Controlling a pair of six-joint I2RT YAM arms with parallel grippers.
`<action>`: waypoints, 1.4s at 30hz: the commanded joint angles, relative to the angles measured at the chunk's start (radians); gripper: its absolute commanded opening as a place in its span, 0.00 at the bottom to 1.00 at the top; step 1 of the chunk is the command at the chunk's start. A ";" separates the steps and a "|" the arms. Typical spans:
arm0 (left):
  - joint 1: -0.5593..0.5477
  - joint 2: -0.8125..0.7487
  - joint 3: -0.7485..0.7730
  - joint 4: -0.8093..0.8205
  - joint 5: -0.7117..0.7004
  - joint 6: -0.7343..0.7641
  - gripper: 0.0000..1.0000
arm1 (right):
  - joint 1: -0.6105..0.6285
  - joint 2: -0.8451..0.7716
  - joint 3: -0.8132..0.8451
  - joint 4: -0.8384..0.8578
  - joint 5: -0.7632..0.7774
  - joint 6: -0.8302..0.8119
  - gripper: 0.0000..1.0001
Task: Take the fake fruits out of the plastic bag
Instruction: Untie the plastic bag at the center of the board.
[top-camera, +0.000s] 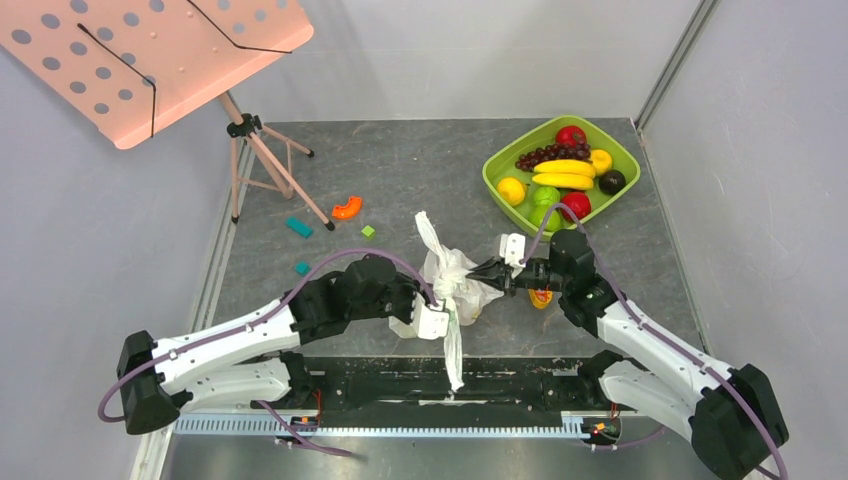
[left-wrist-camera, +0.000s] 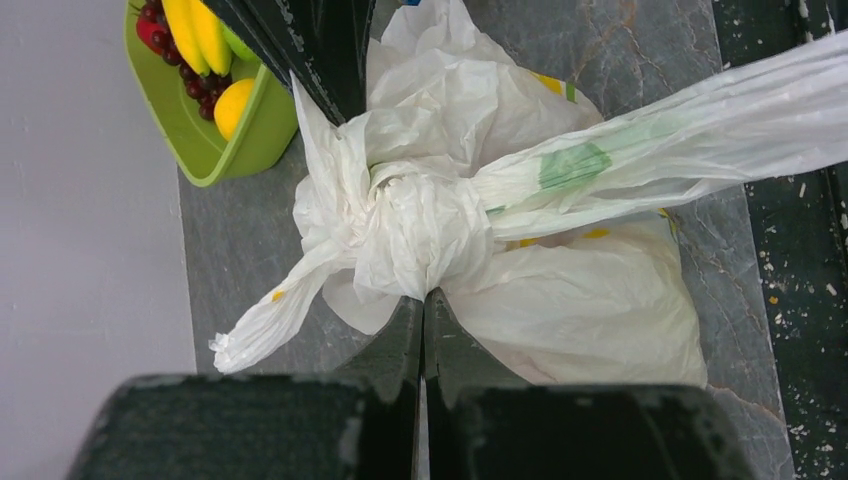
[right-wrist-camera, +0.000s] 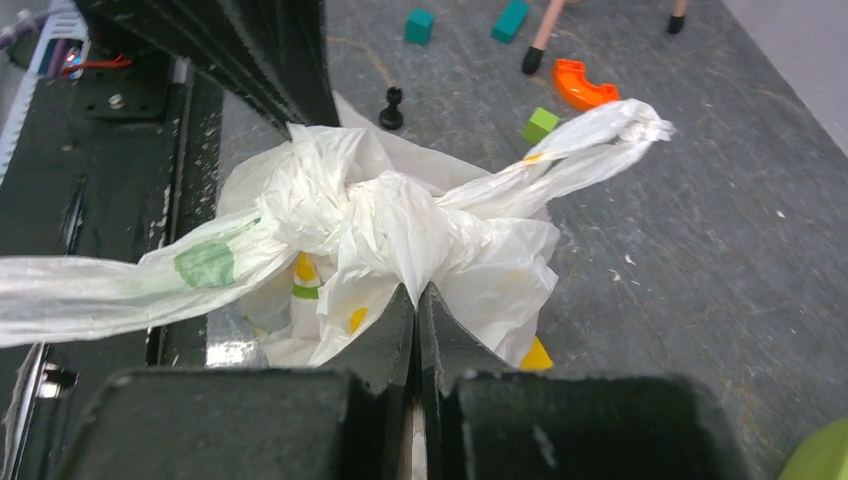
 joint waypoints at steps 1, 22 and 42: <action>0.004 -0.055 -0.025 0.135 -0.081 -0.143 0.02 | 0.003 -0.035 -0.007 0.156 0.170 0.169 0.00; 0.008 -0.241 -0.211 0.317 -0.768 -0.861 0.02 | 0.003 -0.130 -0.096 0.109 0.894 0.623 0.00; 0.011 -0.334 -0.293 0.384 -0.627 -0.738 0.02 | 0.004 -0.203 -0.195 0.233 0.671 0.436 0.72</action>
